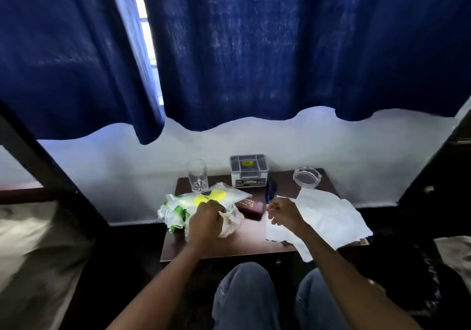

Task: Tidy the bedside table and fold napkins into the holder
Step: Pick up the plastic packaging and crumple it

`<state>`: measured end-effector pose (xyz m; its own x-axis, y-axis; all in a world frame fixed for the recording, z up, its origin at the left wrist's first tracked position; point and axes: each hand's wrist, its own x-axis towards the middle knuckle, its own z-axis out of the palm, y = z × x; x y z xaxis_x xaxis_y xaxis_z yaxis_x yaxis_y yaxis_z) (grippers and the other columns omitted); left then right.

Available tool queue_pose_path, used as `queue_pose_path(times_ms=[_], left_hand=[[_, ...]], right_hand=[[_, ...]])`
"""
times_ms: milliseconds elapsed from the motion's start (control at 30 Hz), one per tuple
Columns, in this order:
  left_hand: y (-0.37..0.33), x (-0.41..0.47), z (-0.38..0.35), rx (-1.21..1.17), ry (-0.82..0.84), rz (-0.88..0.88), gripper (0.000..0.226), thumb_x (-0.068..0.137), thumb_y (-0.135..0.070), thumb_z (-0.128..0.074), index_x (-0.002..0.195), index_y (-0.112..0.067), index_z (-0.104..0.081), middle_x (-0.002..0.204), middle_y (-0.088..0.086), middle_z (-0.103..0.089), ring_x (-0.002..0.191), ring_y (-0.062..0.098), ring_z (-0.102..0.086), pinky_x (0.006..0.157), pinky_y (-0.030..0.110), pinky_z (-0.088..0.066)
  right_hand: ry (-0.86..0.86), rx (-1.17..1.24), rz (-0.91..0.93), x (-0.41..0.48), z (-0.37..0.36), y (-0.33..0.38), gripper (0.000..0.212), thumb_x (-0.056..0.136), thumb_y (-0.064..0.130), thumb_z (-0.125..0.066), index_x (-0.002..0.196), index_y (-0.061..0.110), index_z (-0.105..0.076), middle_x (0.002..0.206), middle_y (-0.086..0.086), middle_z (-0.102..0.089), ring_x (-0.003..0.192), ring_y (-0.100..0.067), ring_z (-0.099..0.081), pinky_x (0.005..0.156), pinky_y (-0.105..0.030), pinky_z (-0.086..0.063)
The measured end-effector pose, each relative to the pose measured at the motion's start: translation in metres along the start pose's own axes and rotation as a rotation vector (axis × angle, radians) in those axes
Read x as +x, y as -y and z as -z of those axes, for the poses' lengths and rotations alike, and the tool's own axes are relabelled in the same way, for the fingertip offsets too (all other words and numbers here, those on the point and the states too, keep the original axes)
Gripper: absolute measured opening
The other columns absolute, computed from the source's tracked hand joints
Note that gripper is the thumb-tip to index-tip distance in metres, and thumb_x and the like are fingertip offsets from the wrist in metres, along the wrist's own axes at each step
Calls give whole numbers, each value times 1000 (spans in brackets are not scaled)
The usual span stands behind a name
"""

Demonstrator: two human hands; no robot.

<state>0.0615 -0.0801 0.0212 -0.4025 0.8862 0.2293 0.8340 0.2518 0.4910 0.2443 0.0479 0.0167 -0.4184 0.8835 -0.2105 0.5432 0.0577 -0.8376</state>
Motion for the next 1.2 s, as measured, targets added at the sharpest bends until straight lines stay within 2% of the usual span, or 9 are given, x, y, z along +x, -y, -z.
queue_pose_path(times_ms=[133,233,333,467,733,867,1000,1100,1200], left_hand=[[29,2,3,278,-37,-117,39,52,-12,-69,90,-21,-67,99,3,-68,83,31,-62,60,38,-53],[42,6,-6,387,108,7,59,55,-22,-74,113,-22,-61,122,8,-62,110,35,-59,83,43,-50],[41,11,-5,370,132,108,42,82,-18,-53,123,-20,-58,129,7,-59,128,30,-46,103,40,-36],[29,17,10,72,-118,88,32,79,-7,-45,98,-10,-71,91,17,-73,89,36,-66,79,41,-50],[-3,40,66,-476,-201,130,22,94,-11,-48,104,-11,-67,87,6,-68,73,25,-60,61,30,-46],[-27,38,80,-1047,-93,282,17,96,-11,-45,96,-10,-62,83,4,-65,68,17,-64,54,25,-57],[-38,31,71,-1251,78,363,15,95,-13,-47,98,-10,-62,78,2,-73,69,22,-70,73,40,-59],[-39,27,61,-1259,130,415,17,96,-15,-47,99,-14,-64,74,0,-74,66,20,-70,72,37,-57],[-43,23,58,-1222,140,430,19,96,-19,-46,91,-16,-64,65,-2,-73,59,16,-69,65,31,-59]], right_hand=[[70,-1,37,-7,-22,9,30,82,-2,-51,58,15,-52,53,-4,-56,34,-5,-52,39,-14,-37],[86,26,44,-12,-28,8,27,84,0,-52,61,14,-52,56,-5,-57,42,-15,-53,41,-18,-38],[79,44,26,-16,-26,8,25,82,-2,-51,62,13,-54,55,-5,-57,41,-15,-52,39,-16,-36],[66,84,-9,-21,-14,5,24,80,-6,-50,64,11,-58,56,-7,-58,35,-8,-52,38,-14,-37],[-23,247,-26,-30,19,10,21,86,-1,-51,73,11,-61,68,-9,-63,43,-7,-57,48,-20,-42],[-97,435,5,-30,28,30,12,90,8,-53,91,18,-61,88,-11,-63,68,-15,-61,59,-28,-47],[1,729,41,-29,37,43,24,92,19,-53,116,21,-53,109,-9,-63,95,-27,-62,70,-37,-52],[55,958,15,-27,43,42,31,90,18,-55,120,18,-50,109,-12,-63,86,-26,-62,68,-36,-52],[4,964,-9,-31,51,42,31,85,5,-59,116,9,-56,80,-4,-69,62,-16,-63,60,-30,-48]])
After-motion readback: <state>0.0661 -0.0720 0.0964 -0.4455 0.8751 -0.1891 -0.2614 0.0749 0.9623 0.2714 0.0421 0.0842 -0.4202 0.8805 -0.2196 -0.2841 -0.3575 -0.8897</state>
